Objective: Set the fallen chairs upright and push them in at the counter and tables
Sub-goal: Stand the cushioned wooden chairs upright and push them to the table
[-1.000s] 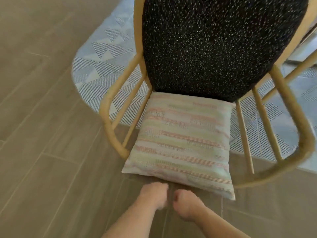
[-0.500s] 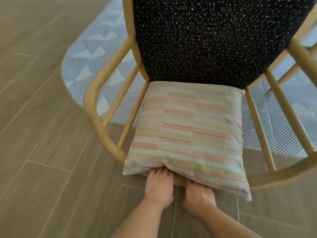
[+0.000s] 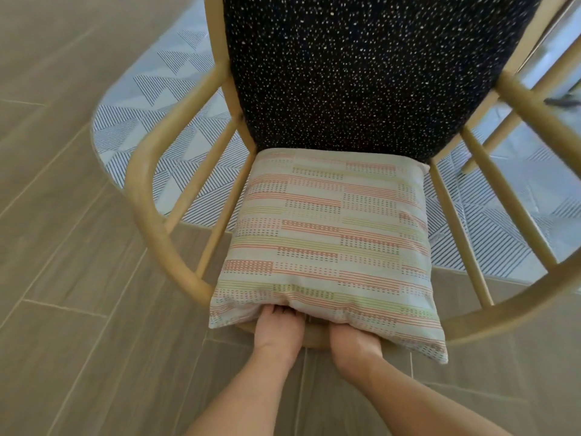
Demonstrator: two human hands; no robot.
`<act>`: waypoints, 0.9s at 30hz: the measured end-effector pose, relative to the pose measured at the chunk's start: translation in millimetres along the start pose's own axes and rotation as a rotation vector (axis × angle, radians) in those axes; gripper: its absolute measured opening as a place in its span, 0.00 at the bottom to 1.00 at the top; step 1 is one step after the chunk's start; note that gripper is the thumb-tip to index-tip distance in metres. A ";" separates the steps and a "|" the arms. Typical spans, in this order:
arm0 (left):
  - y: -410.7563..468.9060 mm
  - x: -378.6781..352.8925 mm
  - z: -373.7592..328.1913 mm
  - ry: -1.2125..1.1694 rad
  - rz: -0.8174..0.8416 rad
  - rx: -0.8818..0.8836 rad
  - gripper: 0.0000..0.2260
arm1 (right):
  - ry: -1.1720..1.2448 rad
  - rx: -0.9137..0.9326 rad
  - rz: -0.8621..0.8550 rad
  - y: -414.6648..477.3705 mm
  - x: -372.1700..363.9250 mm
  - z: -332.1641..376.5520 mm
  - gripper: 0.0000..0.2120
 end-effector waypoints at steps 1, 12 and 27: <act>-4.8 3.5 -1.3 0.005 0.013 -0.004 0.15 | -0.123 -0.004 -0.025 -5.9 6.5 0.9 0.24; -130.9 148.7 2.0 -0.062 -0.009 -0.017 0.20 | -0.226 0.067 0.012 -151.6 124.0 10.1 0.20; -275.9 471.7 19.4 -0.234 -0.178 0.111 0.24 | -0.092 0.152 -0.107 -332.2 416.7 -2.5 0.17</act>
Point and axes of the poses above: each hand's wrist, its own y-axis towards the middle knuckle, its own x-axis out of the back of the hand, z = x × y, the point moved 9 cm from there along y, towards the middle knuckle, and after that the axes turned 8 degrees about -x, right-handed, at the moved point
